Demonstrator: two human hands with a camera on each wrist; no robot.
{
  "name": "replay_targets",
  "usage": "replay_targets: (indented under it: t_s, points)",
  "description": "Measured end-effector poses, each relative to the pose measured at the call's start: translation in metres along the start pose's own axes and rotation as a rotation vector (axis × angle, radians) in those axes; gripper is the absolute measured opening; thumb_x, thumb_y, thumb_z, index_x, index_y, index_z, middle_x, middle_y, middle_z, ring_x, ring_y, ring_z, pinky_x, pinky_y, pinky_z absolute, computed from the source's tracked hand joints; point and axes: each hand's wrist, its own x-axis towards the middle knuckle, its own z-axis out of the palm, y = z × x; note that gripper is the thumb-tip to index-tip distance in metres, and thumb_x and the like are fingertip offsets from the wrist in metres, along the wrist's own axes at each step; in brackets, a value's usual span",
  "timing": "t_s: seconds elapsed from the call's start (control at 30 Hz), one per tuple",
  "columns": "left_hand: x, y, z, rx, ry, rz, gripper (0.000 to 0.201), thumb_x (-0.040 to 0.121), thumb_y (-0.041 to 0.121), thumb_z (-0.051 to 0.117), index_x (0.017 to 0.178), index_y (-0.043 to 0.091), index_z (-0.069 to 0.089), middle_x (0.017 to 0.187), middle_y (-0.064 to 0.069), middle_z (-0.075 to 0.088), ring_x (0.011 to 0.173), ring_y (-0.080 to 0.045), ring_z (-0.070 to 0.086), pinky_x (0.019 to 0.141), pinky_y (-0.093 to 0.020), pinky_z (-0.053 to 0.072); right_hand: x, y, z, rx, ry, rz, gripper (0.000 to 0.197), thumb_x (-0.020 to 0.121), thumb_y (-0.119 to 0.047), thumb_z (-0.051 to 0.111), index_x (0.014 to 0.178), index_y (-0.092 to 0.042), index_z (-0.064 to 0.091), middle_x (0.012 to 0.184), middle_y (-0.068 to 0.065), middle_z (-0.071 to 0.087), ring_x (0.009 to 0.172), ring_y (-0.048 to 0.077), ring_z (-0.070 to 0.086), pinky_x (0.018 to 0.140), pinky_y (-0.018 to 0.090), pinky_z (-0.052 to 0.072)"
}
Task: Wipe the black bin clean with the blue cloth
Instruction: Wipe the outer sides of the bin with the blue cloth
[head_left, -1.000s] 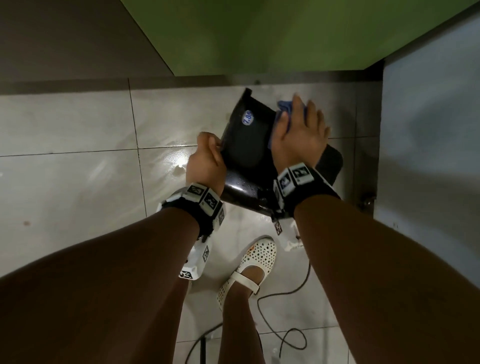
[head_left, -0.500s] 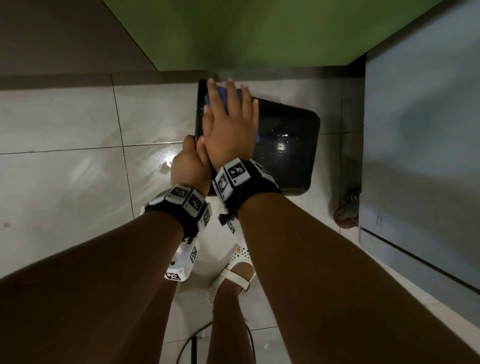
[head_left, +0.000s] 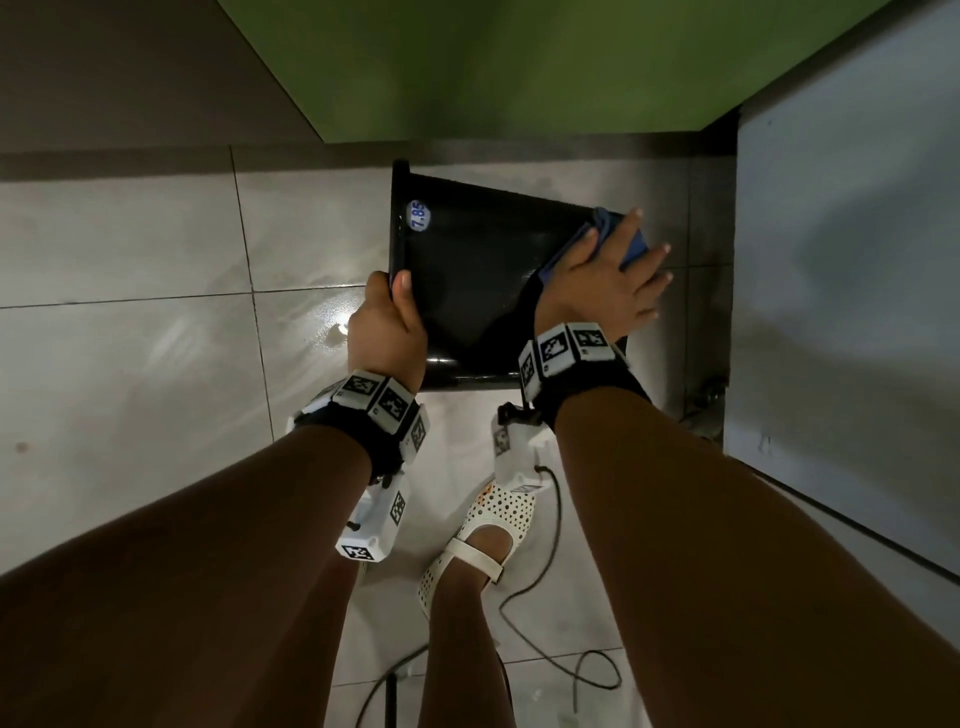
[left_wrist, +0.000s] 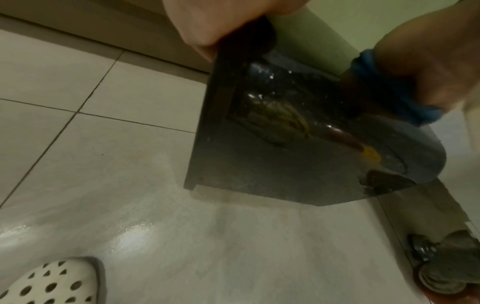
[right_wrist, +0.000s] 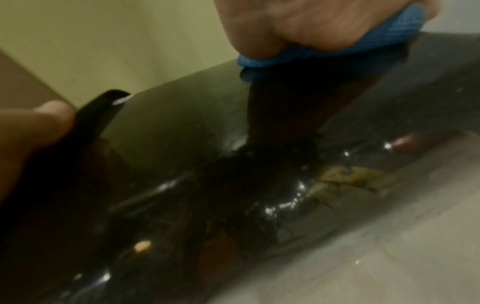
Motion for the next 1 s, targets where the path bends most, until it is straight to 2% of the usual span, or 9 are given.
replay_targets:
  t_s: [0.17, 0.27, 0.4, 0.5, 0.57, 0.63, 0.73, 0.8, 1.0]
  points:
    - [0.022, 0.003, -0.016, -0.293, -0.267, -0.157, 0.053, 0.088, 0.057, 0.033, 0.105, 0.015, 0.062, 0.108, -0.006, 0.064, 0.100, -0.023, 0.058, 0.095, -0.039, 0.044, 0.003, 0.005, 0.013, 0.042, 0.141, -0.034, 0.053, 0.097, -0.046, 0.020, 0.147, -0.029, 0.024, 0.153, 0.013, 0.026, 0.138, 0.036, 0.026, 0.109, 0.047, 0.026]
    - [0.056, 0.021, -0.030, -0.445, -0.453, -0.338, 0.062, 0.071, 0.076, 0.040, 0.086, 0.025, 0.072, 0.103, -0.002, 0.069, 0.101, -0.023, 0.064, 0.095, -0.040, 0.048, -0.001, 0.010, 0.014, 0.088, 0.184, -0.028, 0.054, 0.096, -0.045, 0.018, 0.146, -0.028, 0.027, 0.151, 0.013, 0.030, 0.137, 0.035, 0.028, 0.109, 0.046, 0.026]
    - [0.100, 0.050, -0.033, -0.513, -0.433, -0.442, 0.067, 0.077, 0.063, 0.052, 0.121, 0.013, 0.054, 0.118, -0.004, 0.061, 0.105, -0.025, 0.061, 0.097, -0.044, 0.048, -0.007, 0.014, 0.018, 0.113, 0.215, -0.099, 0.051, 0.097, -0.042, 0.027, 0.144, -0.024, 0.035, 0.146, 0.016, 0.038, 0.133, 0.037, 0.035, 0.107, 0.047, 0.031]
    - [0.119, 0.060, -0.030, -0.480, -0.407, -0.553, 0.058, 0.077, 0.056, 0.058, 0.117, 0.015, 0.055, 0.102, 0.002, 0.058, 0.101, -0.022, 0.060, 0.097, -0.039, 0.047, -0.010, 0.016, 0.017, 0.138, 0.246, -0.103, 0.052, 0.096, -0.040, 0.025, 0.141, -0.020, 0.040, 0.142, 0.017, 0.043, 0.130, 0.038, 0.039, 0.105, 0.047, 0.033]
    - [0.122, 0.067, -0.029, -0.399, -0.416, -0.536, 0.042, 0.090, 0.037, 0.050, 0.126, 0.015, 0.048, 0.094, 0.003, 0.055, 0.091, -0.016, 0.055, 0.079, -0.020, 0.051, -0.014, 0.018, 0.017, 0.158, 0.236, -0.108, 0.051, 0.096, -0.038, 0.025, 0.140, -0.018, 0.041, 0.141, 0.018, 0.044, 0.129, 0.039, 0.040, 0.105, 0.047, 0.034]
    - [0.124, 0.064, -0.025, -0.216, -0.428, -0.445, 0.041, 0.094, 0.023, 0.045, 0.133, 0.012, 0.041, 0.119, -0.004, 0.057, 0.097, -0.018, 0.055, 0.065, -0.021, 0.049, -0.017, 0.020, 0.018, 0.172, 0.270, -0.134, 0.051, 0.095, -0.037, 0.028, 0.137, -0.015, 0.046, 0.137, 0.019, 0.049, 0.125, 0.040, 0.045, 0.101, 0.047, 0.039]
    - [0.127, 0.059, -0.022, -0.205, -0.554, -0.541, 0.034, 0.095, 0.025, 0.042, 0.122, 0.005, 0.048, 0.133, -0.011, 0.051, 0.104, -0.028, 0.058, 0.067, -0.038, 0.052, -0.018, 0.028, 0.017, 0.187, 0.264, -0.140, 0.049, 0.097, -0.036, 0.028, 0.141, -0.017, 0.041, 0.141, 0.018, 0.043, 0.129, 0.038, 0.039, 0.105, 0.046, 0.033]
    - [0.115, 0.063, -0.027, -0.286, -0.577, -0.592, 0.031, 0.097, 0.017, 0.034, 0.123, 0.003, 0.046, 0.133, -0.015, 0.049, 0.104, -0.030, 0.058, 0.060, -0.040, 0.051, -0.017, 0.036, 0.010, 0.225, 0.171, -0.107, 0.052, 0.097, -0.038, 0.025, 0.145, -0.020, 0.031, 0.149, 0.016, 0.033, 0.136, 0.035, 0.029, 0.111, 0.043, 0.024]
    - [0.060, 0.074, -0.043, -0.468, -0.499, -0.569, 0.013, 0.095, 0.020, 0.044, 0.091, 0.011, 0.052, 0.113, -0.015, 0.062, 0.088, -0.026, 0.064, 0.073, -0.039, 0.054, -0.047, 0.053, -0.003, 0.381, 0.143, -0.126, 0.051, 0.098, -0.033, 0.027, 0.146, -0.018, 0.027, 0.154, 0.013, 0.023, 0.142, 0.033, 0.015, 0.117, 0.046, 0.017]
